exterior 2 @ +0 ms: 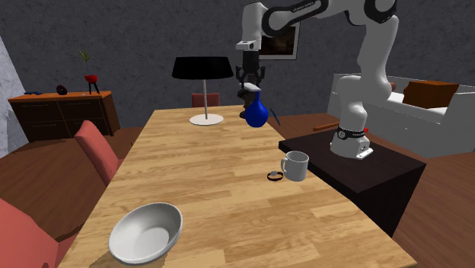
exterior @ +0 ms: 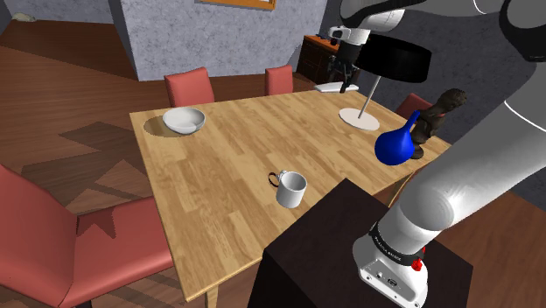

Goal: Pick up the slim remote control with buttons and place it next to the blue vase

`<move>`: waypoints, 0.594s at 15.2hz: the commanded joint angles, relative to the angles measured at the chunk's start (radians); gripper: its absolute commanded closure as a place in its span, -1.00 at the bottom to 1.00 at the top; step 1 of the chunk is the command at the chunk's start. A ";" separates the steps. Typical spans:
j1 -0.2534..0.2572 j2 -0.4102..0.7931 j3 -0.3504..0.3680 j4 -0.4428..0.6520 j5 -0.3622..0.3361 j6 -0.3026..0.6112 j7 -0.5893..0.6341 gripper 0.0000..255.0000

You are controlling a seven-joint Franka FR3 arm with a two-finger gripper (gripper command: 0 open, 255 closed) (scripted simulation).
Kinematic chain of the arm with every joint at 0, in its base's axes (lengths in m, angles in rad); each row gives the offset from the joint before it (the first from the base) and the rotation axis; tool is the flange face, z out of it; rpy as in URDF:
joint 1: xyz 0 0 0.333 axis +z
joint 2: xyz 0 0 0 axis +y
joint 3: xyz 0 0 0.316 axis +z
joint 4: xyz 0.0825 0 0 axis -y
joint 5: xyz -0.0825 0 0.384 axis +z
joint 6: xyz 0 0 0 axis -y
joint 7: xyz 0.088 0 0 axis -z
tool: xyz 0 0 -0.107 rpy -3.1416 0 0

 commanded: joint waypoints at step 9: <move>-0.104 -0.093 -0.129 -0.076 -0.058 -0.002 -0.207 1.00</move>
